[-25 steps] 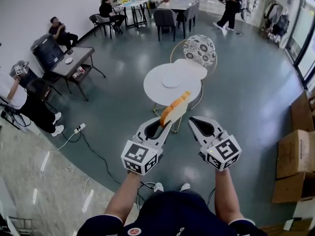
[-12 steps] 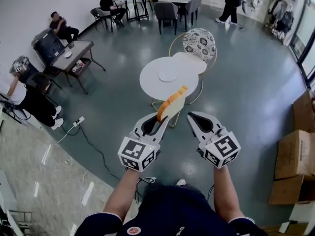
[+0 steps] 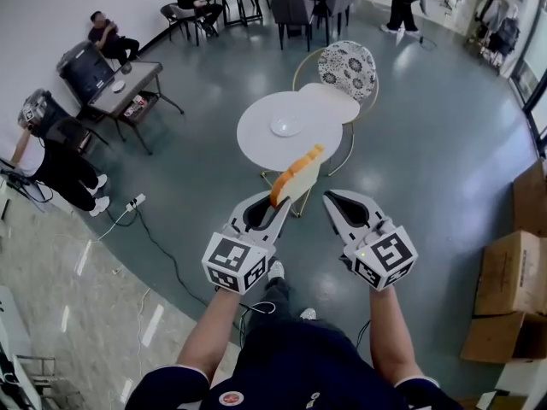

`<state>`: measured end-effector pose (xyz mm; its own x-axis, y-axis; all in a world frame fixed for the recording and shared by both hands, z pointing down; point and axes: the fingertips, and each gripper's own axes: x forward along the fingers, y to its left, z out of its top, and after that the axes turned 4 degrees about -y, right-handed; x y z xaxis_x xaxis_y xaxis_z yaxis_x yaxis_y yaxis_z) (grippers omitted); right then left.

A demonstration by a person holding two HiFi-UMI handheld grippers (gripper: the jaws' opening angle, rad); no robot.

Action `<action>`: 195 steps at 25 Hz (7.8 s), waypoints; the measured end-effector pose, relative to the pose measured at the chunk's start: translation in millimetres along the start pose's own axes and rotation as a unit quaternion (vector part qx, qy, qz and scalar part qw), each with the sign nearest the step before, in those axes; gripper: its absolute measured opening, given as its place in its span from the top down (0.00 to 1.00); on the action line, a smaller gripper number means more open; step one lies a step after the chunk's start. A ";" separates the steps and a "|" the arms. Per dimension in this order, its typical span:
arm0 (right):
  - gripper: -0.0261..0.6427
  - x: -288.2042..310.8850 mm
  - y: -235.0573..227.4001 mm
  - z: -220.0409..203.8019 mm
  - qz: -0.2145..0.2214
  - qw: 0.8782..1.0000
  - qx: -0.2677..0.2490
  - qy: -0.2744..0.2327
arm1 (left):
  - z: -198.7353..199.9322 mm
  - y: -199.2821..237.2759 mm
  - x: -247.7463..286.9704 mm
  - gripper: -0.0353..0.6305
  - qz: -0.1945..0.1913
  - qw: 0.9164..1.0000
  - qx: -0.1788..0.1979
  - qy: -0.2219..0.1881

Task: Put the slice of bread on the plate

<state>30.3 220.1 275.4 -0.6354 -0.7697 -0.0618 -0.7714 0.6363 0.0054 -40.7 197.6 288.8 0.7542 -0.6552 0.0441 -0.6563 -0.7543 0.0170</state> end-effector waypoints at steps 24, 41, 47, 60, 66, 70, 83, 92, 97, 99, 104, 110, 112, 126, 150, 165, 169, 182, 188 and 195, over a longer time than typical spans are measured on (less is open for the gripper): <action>0.95 195.6 -179.6 -18.4 -0.045 0.998 0.002 0.033 | 7.4 200.8 186.0 0.81 -0.042 0.999 -0.003 0.003; 0.95 320.0 -256.6 -41.4 -0.047 0.997 0.012 0.060 | -2.0 336.7 259.2 0.81 -0.031 0.999 -0.011 0.016; 0.95 319.9 -280.4 -51.9 -0.031 0.997 0.012 0.064 | -10.7 333.0 281.7 0.81 -0.013 1.000 -0.001 0.023; 0.95 317.4 -308.2 -73.8 0.007 0.997 0.035 0.075 | -37.5 331.1 308.0 0.81 0.023 0.998 0.007 0.058; 0.95 320.3 -307.3 -114.4 0.014 0.992 0.056 0.116 | -97.2 341.4 314.6 0.81 0.028 0.993 0.012 0.113; 0.95 320.5 -308.6 -141.9 0.015 0.987 0.068 0.142 | -141.9 348.4 321.1 0.81 0.032 0.988 0.017 0.152; 0.95 319.6 -321.2 -214.5 0.007 0.976 0.109 0.188 | -223.0 372.1 352.9 0.81 0.035 0.976 0.131 0.170; 0.95 319.4 -321.4 -239.2 0.005 0.972 0.125 0.199 | -259.0 381.4 365.2 0.81 0.022 0.954 0.225 0.198; 0.95 318.1 -317.7 -242.8 0.006 0.971 0.128 0.201 | -266.3 378.5 367.6 0.81 0.013 0.949 0.241 0.202; 0.95 316.8 -316.5 -244.3 0.007 0.971 0.128 0.203 | -268.8 378.7 367.7 0.81 0.014 0.948 0.246 0.203; 0.95 314.2 -314.7 -250.9 0.008 0.969 0.133 0.208 | -272.5 383.4 370.0 0.81 0.015 0.932 0.300 0.203; 0.95 315.5 -311.2 -255.5 0.007 0.968 0.139 0.208 | -278.2 384.7 373.0 0.81 0.006 0.909 0.361 0.210; 0.95 317.8 -311.2 -256.0 0.009 0.968 0.139 0.207 | -279.3 385.4 374.0 0.81 0.004 0.901 0.378 0.211; 0.95 315.5 -322.6 -263.0 -0.019 0.967 0.150 0.205 | -288.7 380.7 377.8 0.81 0.005 0.841 0.485 0.241; 0.95 299.4 -313.9 -280.7 -0.021 0.964 0.178 0.198 | -349.8 348.3 363.6 0.75 -0.102 0.844 0.446 0.281; 0.95 297.4 -315.7 -279.4 -0.025 0.963 0.186 0.193 | -354.5 341.2 358.1 0.70 -0.108 0.889 0.331 0.297; 0.95 300.5 -316.3 -276.7 -0.025 0.963 0.187 0.191 | -354.3 340.7 357.2 0.70 -0.122 0.890 0.318 0.303; 0.95 299.1 -317.2 -272.8 -0.029 0.963 0.192 0.186 | -362.3 334.2 356.1 0.61 -0.146 0.883 0.303 0.326; 0.95 299.6 -319.2 -271.2 -0.031 0.964 0.188 0.188 | -353.6 335.1 355.2 0.61 -0.130 0.904 0.260 0.314; 0.95 307.5 -321.7 -252.8 -0.026 0.969 0.168 0.179 | -302.9 335.8 355.9 0.61 -0.073 0.949 0.166 0.259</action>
<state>74.1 -234.2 507.0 -0.6143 -0.7311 0.2970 -0.7856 0.5314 -0.3168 0.6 -276.3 612.7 0.6678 -0.5002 0.5512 -0.4380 -0.8628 -0.2523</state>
